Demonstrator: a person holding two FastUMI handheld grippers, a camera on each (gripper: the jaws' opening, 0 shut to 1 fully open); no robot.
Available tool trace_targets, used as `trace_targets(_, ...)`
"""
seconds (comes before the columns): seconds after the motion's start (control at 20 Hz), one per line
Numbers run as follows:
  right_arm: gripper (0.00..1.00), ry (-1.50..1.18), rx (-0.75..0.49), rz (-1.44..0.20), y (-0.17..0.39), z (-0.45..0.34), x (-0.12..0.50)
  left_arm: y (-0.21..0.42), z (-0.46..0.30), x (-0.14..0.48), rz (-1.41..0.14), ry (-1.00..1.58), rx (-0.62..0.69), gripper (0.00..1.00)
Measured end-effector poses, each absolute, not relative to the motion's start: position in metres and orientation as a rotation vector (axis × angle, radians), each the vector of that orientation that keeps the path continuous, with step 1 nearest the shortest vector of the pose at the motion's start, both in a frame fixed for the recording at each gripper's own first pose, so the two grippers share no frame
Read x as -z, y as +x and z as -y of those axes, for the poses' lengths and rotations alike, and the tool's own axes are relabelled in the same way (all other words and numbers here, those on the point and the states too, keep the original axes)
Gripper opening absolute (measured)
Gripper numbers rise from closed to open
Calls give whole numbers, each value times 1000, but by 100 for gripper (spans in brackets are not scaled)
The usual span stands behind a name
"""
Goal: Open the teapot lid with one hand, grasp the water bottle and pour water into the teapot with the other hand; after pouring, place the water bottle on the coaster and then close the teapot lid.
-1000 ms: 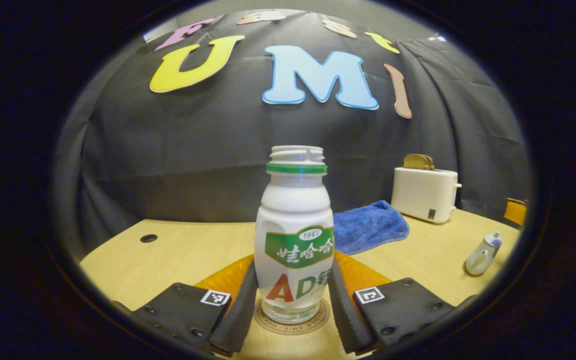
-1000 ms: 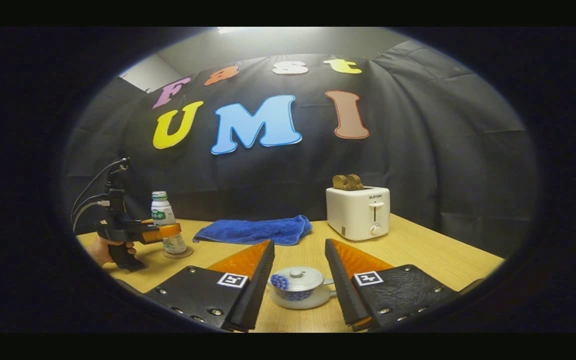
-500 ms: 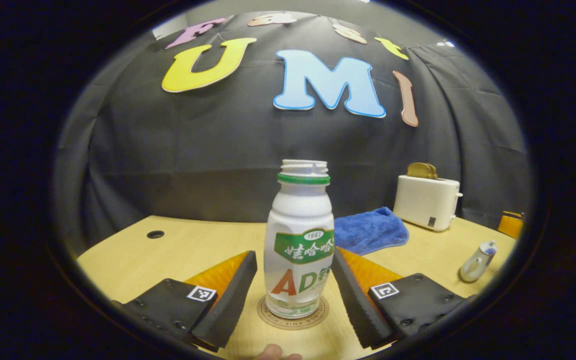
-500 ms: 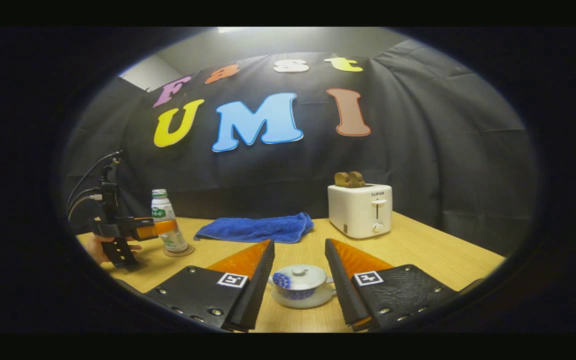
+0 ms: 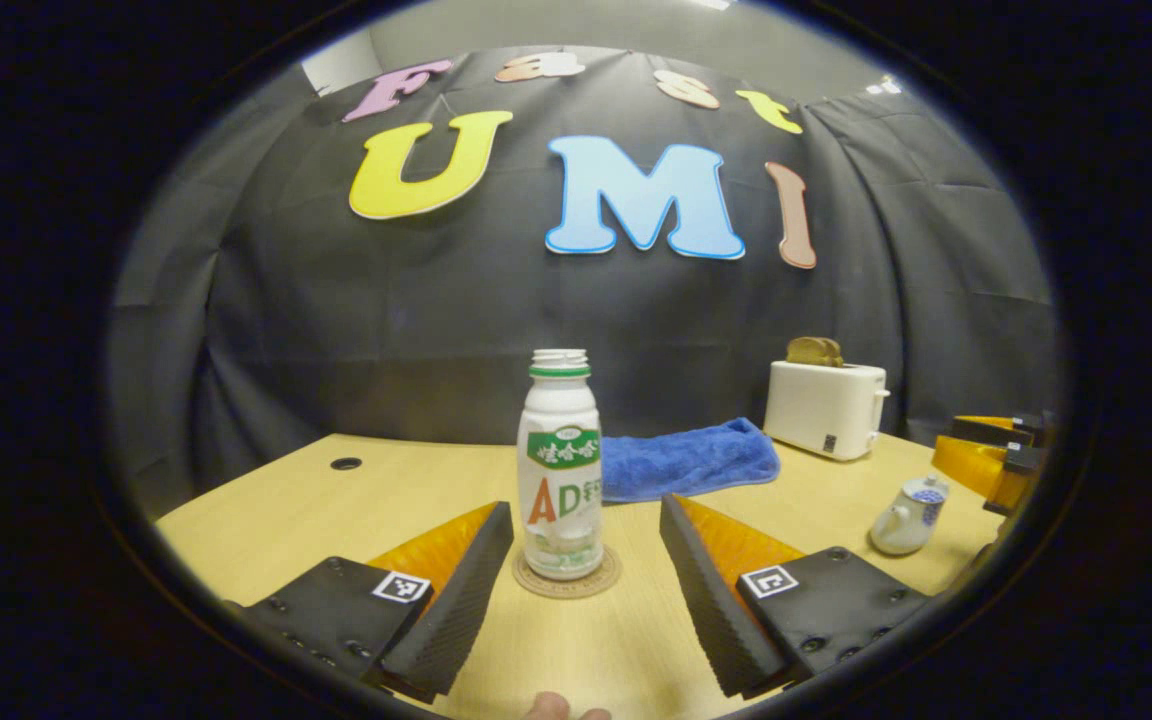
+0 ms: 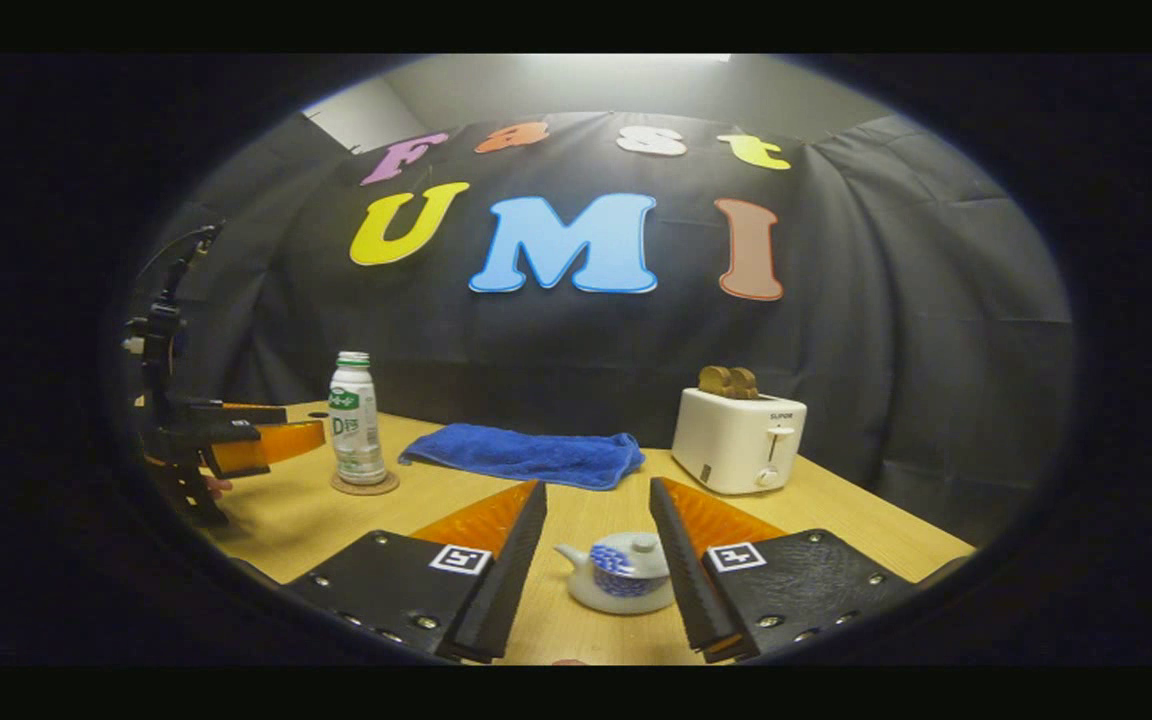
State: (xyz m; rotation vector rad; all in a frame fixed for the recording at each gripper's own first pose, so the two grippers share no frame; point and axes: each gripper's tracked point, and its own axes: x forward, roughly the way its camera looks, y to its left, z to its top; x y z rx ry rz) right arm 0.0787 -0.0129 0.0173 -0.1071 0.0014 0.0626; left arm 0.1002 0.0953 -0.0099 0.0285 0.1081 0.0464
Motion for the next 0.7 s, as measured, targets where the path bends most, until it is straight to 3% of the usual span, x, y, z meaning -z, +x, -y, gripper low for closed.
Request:
trace_targets(0.05, 64, -86, -72, -19, 71, 2, -14, 87, -85, 10, -105, 28, -42, 90)
trace_targets(0.15, 64, -14, -83, -51, 52, -17, -3, 63, -67, 12, -96, 38, -46, 100)
trace_targets(0.45, 64, -8, -37, -55, 5, -44, 26, 1, -45, 27, -81, 50, -82, 97)
trace_targets(0.65, 64, -13, -16, 1, -8, -44, 20, -24, -44, 20, -34, 64, -127, 100)
trace_targets(0.7, 64, -13, -32, 4, -8, -47, 20, -24, -42, 19, -34, 63, -125, 95)
